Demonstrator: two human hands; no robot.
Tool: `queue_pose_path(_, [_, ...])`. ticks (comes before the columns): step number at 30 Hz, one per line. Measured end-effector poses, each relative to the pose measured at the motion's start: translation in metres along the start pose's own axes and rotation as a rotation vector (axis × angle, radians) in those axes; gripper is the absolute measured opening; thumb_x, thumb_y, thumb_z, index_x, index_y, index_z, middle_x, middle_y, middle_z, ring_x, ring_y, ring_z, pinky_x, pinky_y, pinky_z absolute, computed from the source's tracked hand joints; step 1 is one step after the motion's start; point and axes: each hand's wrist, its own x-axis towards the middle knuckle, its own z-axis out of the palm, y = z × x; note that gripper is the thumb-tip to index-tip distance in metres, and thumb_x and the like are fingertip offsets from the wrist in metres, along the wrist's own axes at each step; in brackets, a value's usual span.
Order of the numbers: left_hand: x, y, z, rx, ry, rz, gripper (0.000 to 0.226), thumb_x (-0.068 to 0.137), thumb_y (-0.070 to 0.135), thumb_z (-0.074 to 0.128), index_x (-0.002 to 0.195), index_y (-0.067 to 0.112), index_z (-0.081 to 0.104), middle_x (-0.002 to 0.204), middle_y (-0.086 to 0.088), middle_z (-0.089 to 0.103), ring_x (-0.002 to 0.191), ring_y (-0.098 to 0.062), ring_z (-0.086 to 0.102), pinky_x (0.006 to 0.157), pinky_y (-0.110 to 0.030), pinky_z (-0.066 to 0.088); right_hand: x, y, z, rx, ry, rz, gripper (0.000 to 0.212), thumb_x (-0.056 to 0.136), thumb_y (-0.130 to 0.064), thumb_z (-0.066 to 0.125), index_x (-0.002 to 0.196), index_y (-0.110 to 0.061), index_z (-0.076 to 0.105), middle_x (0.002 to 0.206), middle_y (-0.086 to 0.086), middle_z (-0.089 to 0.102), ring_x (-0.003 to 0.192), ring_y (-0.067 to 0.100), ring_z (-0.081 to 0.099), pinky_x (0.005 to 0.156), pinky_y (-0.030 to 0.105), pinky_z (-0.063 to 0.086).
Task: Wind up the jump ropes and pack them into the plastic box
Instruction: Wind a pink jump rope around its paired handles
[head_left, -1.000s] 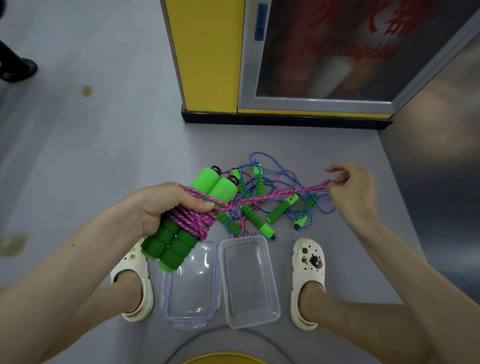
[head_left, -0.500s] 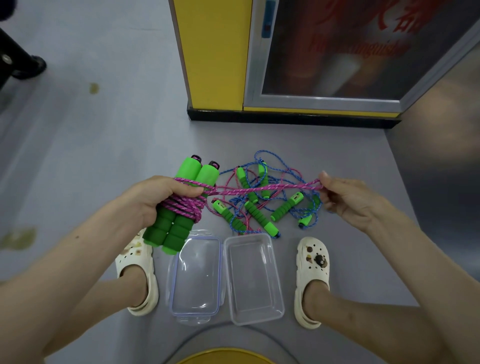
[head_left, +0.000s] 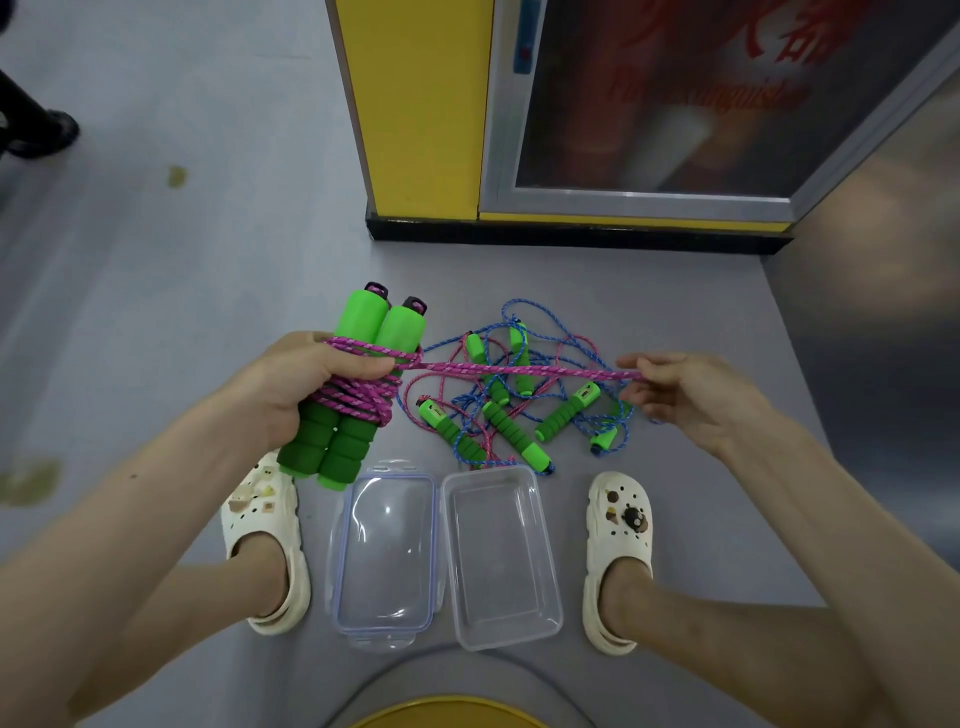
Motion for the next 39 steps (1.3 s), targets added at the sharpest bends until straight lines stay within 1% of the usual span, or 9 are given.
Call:
queue_pose_path(8, [0.003,-0.001,0.014,-0.046,0.038,0.110,0.024,0.067,0.003,0.074,0.090,0.005,0.070,0.075,-0.009,0.071,0.060,-0.022,0.067,0.062,-0.032,0.059,0.000,0.002,0.001,-0.554,0.347,-0.185,0.044,0.076,0.007,0.045,0.106,-0.016,0.067,0.058,0.001,0.055,0.052,0.017,0.050,0.054,0.024,0.043])
queue_pose_path(11, [-0.002,0.002,0.027,-0.054,-0.035,0.100,0.027,0.062,0.006,0.074,0.089,0.005,0.069,0.072,-0.008,0.071,0.059,-0.021,0.067,0.057,-0.029,0.057,-0.006,-0.007,0.022,-0.381,0.208,-0.199,0.033,0.085,0.007,0.046,0.106,-0.011,0.066,0.068,0.004,0.059,0.060,0.012,0.053,0.054,0.014,0.045])
queue_pose_path(17, [-0.009,0.008,0.052,-0.077,-0.225,0.052,0.027,0.059,0.011,0.071,0.085,0.006,0.069,0.071,-0.009,0.071,0.058,-0.022,0.067,0.054,-0.031,0.057,-0.015,-0.008,0.058,-0.384,-0.100,-0.326,0.030,0.097,-0.009,0.047,0.124,-0.015,0.060,0.116,-0.004,0.063,0.114,0.009,0.056,0.101,0.023,0.037])
queue_pose_path(21, [-0.014,0.008,0.066,-0.067,-0.307,0.046,0.025,0.061,0.009,0.069,0.086,0.005,0.069,0.072,-0.010,0.071,0.058,-0.022,0.068,0.052,-0.029,0.055,-0.023,-0.005,0.073,-0.310,-0.345,-0.233,0.024,0.100,-0.020,0.044,0.102,-0.012,0.067,0.086,0.003,0.072,0.076,0.015,0.065,0.075,0.024,0.048])
queue_pose_path(23, [-0.011,0.007,0.070,-0.057,-0.280,0.068,0.025,0.064,0.006,0.070,0.089,0.004,0.069,0.072,-0.010,0.071,0.058,-0.021,0.068,0.051,-0.028,0.054,-0.027,-0.002,0.075,-0.355,-0.394,-0.212,0.031,0.099,-0.019,0.045,0.074,-0.017,0.063,0.056,-0.003,0.061,0.049,0.013,0.042,0.050,0.026,0.030])
queue_pose_path(26, [-0.007,0.005,0.075,-0.053,-0.206,0.101,0.021,0.074,-0.002,0.069,0.095,0.002,0.068,0.073,-0.010,0.072,0.058,-0.020,0.068,0.051,-0.026,0.053,-0.029,-0.004,0.074,-0.473,-0.391,-0.234,0.038,0.098,-0.017,0.048,0.062,-0.018,0.058,0.045,-0.006,0.050,0.044,0.013,0.027,0.046,0.026,0.021])
queue_pose_path(32, [0.001,-0.001,0.085,0.019,-0.036,0.227,0.021,0.072,-0.001,0.076,0.089,0.008,0.067,0.071,-0.007,0.071,0.057,-0.019,0.067,0.051,-0.027,0.053,-0.031,-0.004,0.080,-0.609,-0.346,-0.271,0.031,0.096,-0.017,0.053,0.083,0.008,0.065,0.050,0.000,0.054,0.041,0.007,0.038,0.044,0.015,0.030])
queue_pose_path(37, [0.012,-0.006,0.088,0.075,0.107,0.254,0.024,0.071,0.003,0.078,0.089,0.010,0.065,0.078,-0.007,0.069,0.065,-0.022,0.065,0.059,-0.028,0.056,-0.031,-0.003,0.084,-0.678,-0.271,-0.342,0.040,0.095,-0.016,0.052,0.056,-0.011,0.059,0.048,-0.003,0.057,0.067,0.012,0.067,0.069,0.017,0.046])
queue_pose_path(39, [0.016,-0.011,0.091,0.201,0.172,0.344,0.030,0.070,0.010,0.081,0.094,0.012,0.063,0.084,-0.005,0.069,0.073,-0.020,0.066,0.067,-0.032,0.055,-0.033,-0.003,0.086,-0.717,-0.271,-0.351,0.034,0.093,-0.016,0.055,0.061,-0.008,0.060,0.051,-0.002,0.056,0.049,0.004,0.056,0.058,0.017,0.041])
